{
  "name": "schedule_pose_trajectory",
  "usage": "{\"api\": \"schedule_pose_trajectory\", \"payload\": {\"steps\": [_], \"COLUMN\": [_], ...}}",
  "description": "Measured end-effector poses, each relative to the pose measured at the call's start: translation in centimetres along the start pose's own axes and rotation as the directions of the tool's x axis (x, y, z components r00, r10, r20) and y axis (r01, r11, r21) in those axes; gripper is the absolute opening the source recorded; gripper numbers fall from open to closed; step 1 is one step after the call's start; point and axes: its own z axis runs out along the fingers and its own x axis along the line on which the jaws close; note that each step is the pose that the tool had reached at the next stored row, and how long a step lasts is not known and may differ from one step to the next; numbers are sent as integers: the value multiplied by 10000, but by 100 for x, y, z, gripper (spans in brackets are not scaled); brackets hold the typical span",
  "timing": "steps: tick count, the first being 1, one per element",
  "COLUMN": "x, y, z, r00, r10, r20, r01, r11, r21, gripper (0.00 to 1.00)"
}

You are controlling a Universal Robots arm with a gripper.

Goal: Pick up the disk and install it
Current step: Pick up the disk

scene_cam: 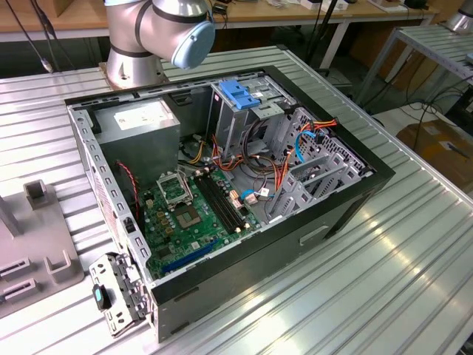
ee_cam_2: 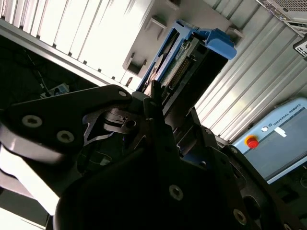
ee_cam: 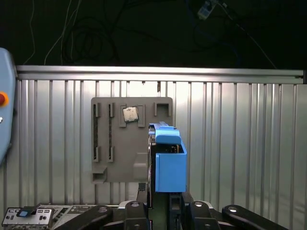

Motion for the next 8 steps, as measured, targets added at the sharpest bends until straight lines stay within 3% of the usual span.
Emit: {"api": "schedule_pose_trajectory", "payload": {"steps": [6,8], "x": [1,2], "y": [-112,-183], "z": [0,1], "r00": [10000,10000], "r10": [0,0], "r20": [-1,0], "r01": [0,0], "r11": [10000,10000], "r21": [-1,0], "gripper": [35,35]}}
